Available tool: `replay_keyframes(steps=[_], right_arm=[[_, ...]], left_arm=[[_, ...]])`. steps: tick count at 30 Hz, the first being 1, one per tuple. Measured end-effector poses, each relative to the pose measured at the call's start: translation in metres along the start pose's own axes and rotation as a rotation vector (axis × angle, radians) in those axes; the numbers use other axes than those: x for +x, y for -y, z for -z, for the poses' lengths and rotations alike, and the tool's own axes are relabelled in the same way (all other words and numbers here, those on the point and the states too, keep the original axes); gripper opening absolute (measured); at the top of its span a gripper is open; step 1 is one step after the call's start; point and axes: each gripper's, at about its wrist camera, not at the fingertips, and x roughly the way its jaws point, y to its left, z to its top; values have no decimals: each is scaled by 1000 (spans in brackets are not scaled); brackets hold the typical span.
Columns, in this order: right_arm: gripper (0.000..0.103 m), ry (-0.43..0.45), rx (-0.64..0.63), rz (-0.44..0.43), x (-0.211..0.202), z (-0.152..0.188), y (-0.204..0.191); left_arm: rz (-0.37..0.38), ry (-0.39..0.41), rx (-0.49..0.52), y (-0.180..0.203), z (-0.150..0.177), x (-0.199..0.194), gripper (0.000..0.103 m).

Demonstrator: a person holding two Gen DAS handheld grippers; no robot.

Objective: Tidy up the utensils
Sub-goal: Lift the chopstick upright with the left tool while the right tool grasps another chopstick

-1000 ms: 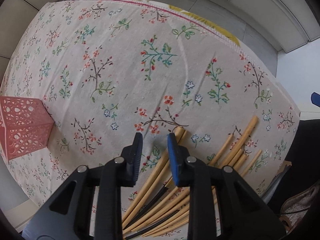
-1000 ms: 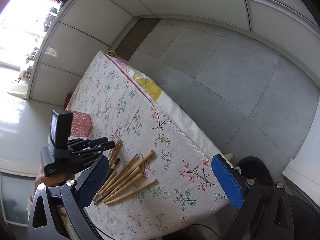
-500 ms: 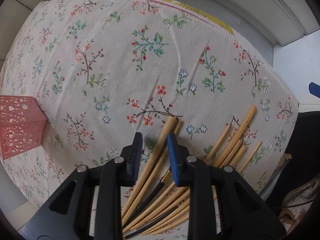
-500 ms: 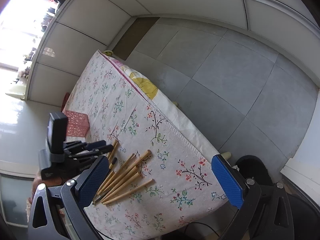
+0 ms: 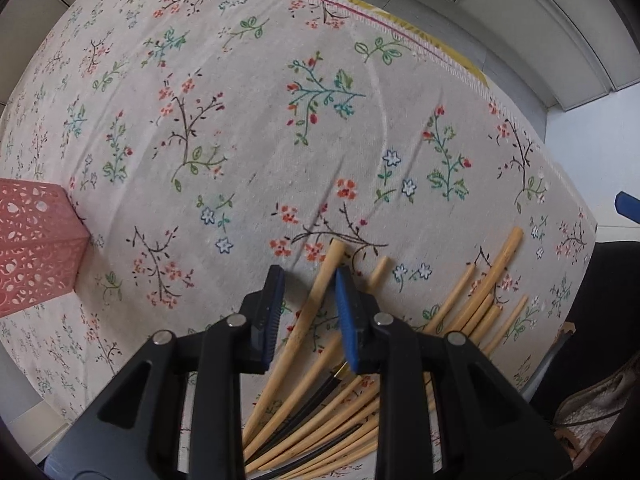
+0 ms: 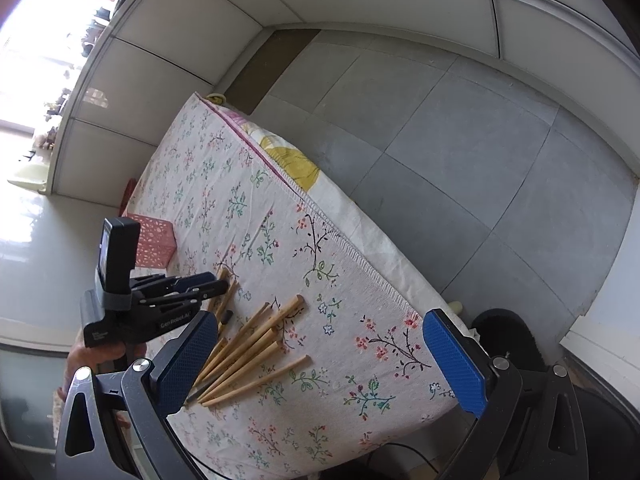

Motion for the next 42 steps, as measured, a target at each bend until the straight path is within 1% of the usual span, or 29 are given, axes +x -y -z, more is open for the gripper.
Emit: replay_keyframes(steps=[1, 2, 3, 5, 8, 10, 12, 13, 16, 18, 19, 20, 21, 23, 24, 25, 26, 27, 29, 30, 34, 35, 38, 40, 42], right_arm=[[103, -1, 4, 1, 0, 0, 0], [103, 4, 10, 6, 0, 0, 1], [103, 14, 12, 15, -1, 0, 1], [102, 42, 0, 43, -4, 1, 0], [98, 71, -34, 91, -8, 8, -3], [96, 56, -39, 100, -6, 16, -4], [90, 6, -22, 89, 1, 26, -5], [89, -30, -17, 78, 7, 32, -7], [79, -92, -20, 59, 18, 50, -16], [71, -144, -9, 29, 25, 62, -22], [69, -170, 3, 16, 28, 67, -24], [66, -202, 23, 3, 32, 73, -24], [64, -233, 46, -8, 37, 79, -24], [61, -280, 76, -17, 44, 87, -26], [60, -299, 98, -34, 49, 92, -27], [59, -305, 116, -39, 53, 93, -28], [59, -318, 145, -32, 58, 97, -28], [59, -344, 201, -21, 66, 101, -27], [59, -386, 275, -24, 77, 103, -28], [58, -388, 323, -20, 83, 102, -29], [58, -326, 393, 10, 88, 90, -34], [57, -314, 400, 21, 90, 86, -35], [35, -282, 425, 72, 97, 75, -39], [34, -279, 440, 98, 102, 71, -44], [31, -285, 420, 114, 110, 69, -54]], left_arm=[[2, 0, -15, -2, 0, -2, 27], [11, 11, -32, -4, 1, -3, 22], [17, 36, -61, -7, 3, -6, 18], [19, 93, -108, -15, 11, -5, 16], [-62, 201, -186, -24, 35, -15, 15], [-117, 310, -246, -29, 62, -33, 15], [-178, 408, -283, -32, 92, -54, 13], [-217, 452, -310, -34, 109, -68, 13], [-297, 565, -398, -45, 158, -103, 12], [-357, 629, -455, -40, 190, -119, 10], [-378, 671, -496, -37, 209, -130, 10], [-386, 699, -519, -36, 220, -128, 10], [-395, 747, -555, -34, 242, -145, 9], [-416, 800, -591, -27, 255, -153, 9], [-422, 839, -609, -22, 272, -163, 8], [-430, 860, -622, -21, 275, -159, 8], [-437, 882, -637, -17, 284, -165, 8], [-440, 902, -645, -14, 287, -168, 8], [-428, 941, -658, -12, 291, -167, 8], [-420, 959, -661, -11, 288, -167, 8], [-429, 1001, -642, -5, 284, -165, 8], [-428, 1012, -640, -5, 283, -164, 8], [-408, 1028, -652, -11, 283, -160, 8], [-402, 1035, -660, -15, 283, -159, 8], [-389, 1038, -668, -19, 282, -157, 8]])
